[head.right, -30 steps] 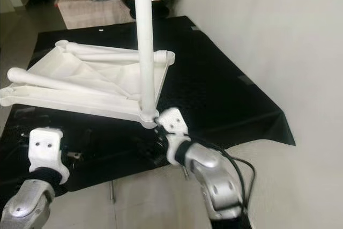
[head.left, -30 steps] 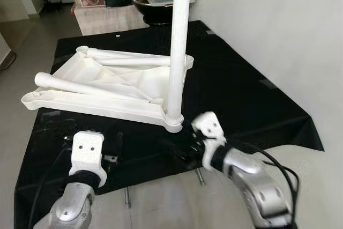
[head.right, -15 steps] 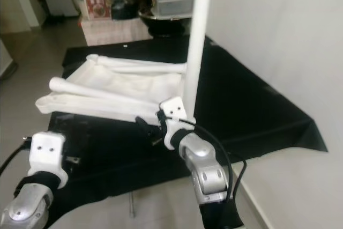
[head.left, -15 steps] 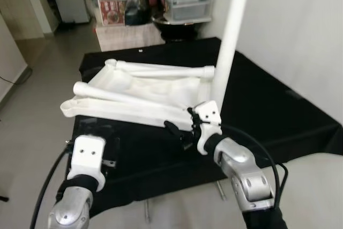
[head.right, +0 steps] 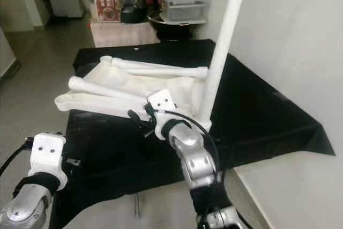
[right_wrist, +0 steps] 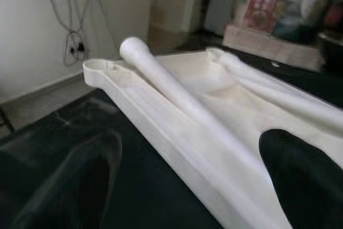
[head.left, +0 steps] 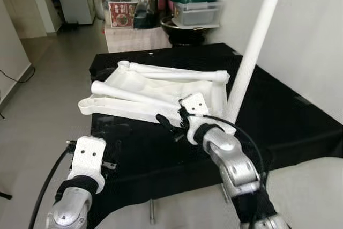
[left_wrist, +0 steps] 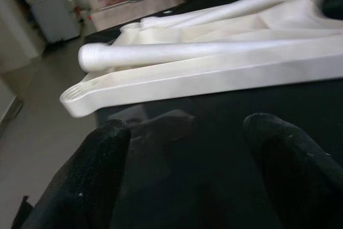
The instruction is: Building children table
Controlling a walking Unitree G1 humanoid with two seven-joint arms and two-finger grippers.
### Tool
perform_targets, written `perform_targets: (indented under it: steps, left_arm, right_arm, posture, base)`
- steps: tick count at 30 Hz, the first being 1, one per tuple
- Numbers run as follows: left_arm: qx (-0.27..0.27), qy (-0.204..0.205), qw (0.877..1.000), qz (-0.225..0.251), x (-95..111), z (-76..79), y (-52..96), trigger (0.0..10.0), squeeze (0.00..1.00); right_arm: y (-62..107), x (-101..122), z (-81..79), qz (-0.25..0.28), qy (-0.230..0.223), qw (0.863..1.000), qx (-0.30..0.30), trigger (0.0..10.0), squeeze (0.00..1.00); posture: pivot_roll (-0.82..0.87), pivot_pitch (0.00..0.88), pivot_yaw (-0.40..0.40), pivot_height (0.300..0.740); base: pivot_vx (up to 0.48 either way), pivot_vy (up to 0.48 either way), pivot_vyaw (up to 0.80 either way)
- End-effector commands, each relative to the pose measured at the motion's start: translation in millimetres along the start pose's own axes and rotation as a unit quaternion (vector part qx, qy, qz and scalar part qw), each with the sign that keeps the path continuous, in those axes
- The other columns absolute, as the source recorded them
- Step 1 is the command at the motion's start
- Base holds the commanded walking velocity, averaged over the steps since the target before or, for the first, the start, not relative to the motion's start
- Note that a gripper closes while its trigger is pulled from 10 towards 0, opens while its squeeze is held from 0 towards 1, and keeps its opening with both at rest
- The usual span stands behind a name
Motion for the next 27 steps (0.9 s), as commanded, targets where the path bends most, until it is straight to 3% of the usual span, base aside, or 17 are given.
perform_targets:
  steps: [1, 6, 9, 10, 12, 14, 21, 27]
  left_arm:
    - [0.001, -0.045, 0.999, -0.013, -7, -3.6, -2.3, 10.0, 0.00]
    - [0.008, -0.049, 0.999, -0.012, -6, -3.3, 5.0, 10.0, 0.00]
    - [0.005, -0.045, 0.999, -0.010, -5, 2.4, 12.6, 10.0, 0.00]
    - [0.007, -0.033, 0.999, -0.012, -4, 5.8, 24.6, 10.0, 0.00]
    - [0.008, -0.028, 0.999, -0.012, -3, 7.0, 29.0, 10.0, 0.00]
    - [0.006, -0.020, 0.999, -0.025, -6, 10.0, 40.0, 10.0, 0.00]
    - [-0.001, -0.016, 0.999, -0.031, -7, 14.9, 47.4, 10.0, 0.00]
    - [-0.002, -0.010, 0.999, -0.035, -7, 18.1, 51.9, 10.0, 0.00]
  right_arm:
    - [-11.8, -1, -8.6, -0.016, 0.021, 0.999, 0.037, 10.0, 0.00]
    - [-31.6, -4, -28.1, -0.055, 0.057, 0.990, 0.119, 10.0, 0.00]
    - [-37.5, -7, -29.3, -0.075, 0.071, 0.986, 0.128, 10.0, 0.00]
    - [-45.6, -3, -26.7, -0.085, 0.071, 0.985, 0.129, 10.0, 0.00]
    - [-47.4, -1, -25.5, -0.086, 0.070, 0.986, 0.128, 10.0, 0.00]
    - [-53.4, 12, -21.8, -0.083, 0.045, 0.986, 0.136, 10.0, 0.00]
    - [-57.0, 20, -17.3, -0.087, 0.044, 0.983, 0.153, 10.0, 0.00]
    - [-55.6, 9, -16.0, -0.130, 0.085, 0.971, 0.181, 10.0, 0.00]
  posture:
    - [0.08, 0.041, -0.006, 0.740]
    - [0.09, 0.095, -0.025, 0.740]
    - [0.11, 0.126, -0.035, 0.740]
    - [0.13, 0.175, -0.045, 0.740]
    - [0.13, 0.184, -0.047, 0.740]
    - [0.14, 0.219, -0.052, 0.740]
    - [0.15, 0.243, -0.055, 0.740]
    - [0.15, 0.259, -0.061, 0.740]
  base:
    - [0.000, 0.000, 0.00]
    - [0.000, 0.000, 0.00]
    - [0.000, 0.000, 0.00]
    - [0.000, 0.000, 0.00]
    - [0.000, 0.000, 0.00]
    - [0.000, 0.000, 0.00]
    - [0.000, 0.000, 0.00]
    - [0.000, 0.000, 0.00]
Point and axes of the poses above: a point about 5 cm out from each wrist's last joint towards the gripper, its own y axis pointing back from the gripper into the wrist, its own x axis along the axis of the wrist's last joint, z = x × y, the point moved 6 cm from there along -y, pointing out of the wrist towards the gripper, and after that the axes turned 13 degrees about y, right-handed, at the moved point
